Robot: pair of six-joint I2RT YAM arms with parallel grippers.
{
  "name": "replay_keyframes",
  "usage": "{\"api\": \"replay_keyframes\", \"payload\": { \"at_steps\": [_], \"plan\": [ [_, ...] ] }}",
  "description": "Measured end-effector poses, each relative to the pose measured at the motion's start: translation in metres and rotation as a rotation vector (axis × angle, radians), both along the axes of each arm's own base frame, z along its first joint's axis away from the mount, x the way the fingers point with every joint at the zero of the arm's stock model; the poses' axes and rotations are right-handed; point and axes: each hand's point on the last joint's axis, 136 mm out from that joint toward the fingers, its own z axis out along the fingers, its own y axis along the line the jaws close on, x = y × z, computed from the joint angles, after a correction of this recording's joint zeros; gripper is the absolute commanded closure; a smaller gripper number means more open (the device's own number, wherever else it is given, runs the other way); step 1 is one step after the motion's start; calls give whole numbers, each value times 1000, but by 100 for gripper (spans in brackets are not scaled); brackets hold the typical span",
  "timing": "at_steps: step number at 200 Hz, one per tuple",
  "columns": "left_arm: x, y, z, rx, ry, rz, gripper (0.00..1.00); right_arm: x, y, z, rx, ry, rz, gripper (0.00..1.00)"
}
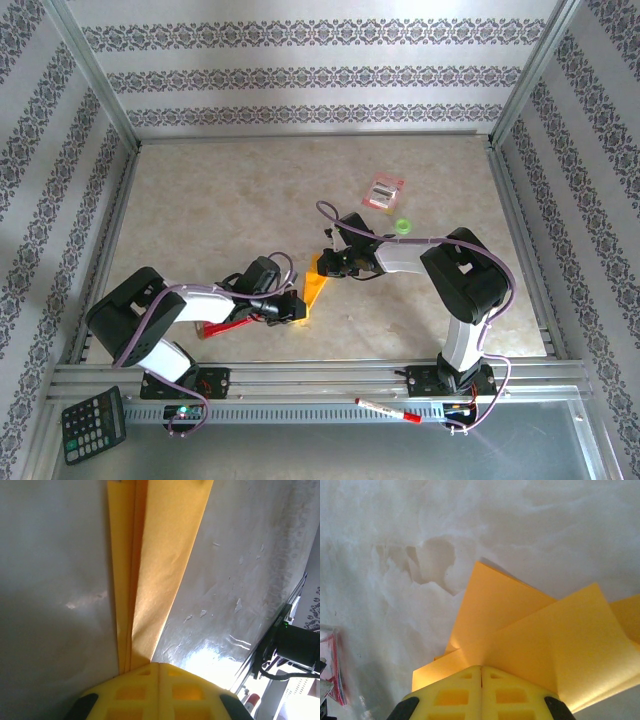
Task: Fold a paper plane with a square sheet of paper (pick it up from the middle)
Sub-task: Fold the wing for the fifth time at the center of the table.
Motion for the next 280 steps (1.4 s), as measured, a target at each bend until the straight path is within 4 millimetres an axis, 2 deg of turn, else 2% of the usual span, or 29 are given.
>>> {"api": "replay_keyframes", "payload": {
  "at_steps": [48,74,108,123,150,178,211,280],
  "plan": [
    [-16,9,0,33,55,-24,100,0,0,0,0,1,0,99],
    [-24,14,7,52,69,-46,100,0,0,0,0,3,1,100],
    [-6,-1,34,-6,14,-54,100,0,0,0,0,3,1,100],
    [3,-8,40,-27,-1,-53,100,0,0,0,0,3,1,100],
    [11,-16,26,-16,35,-60,100,1,1,0,1,2,1,100],
    [15,-11,9,16,83,-39,100,1,1,0,1,2,2,100],
    [24,-4,9,12,87,-6,100,1,1,0,1,2,1,100],
    [27,-1,9,9,72,-15,100,1,1,0,1,2,1,100]
  ]
}}
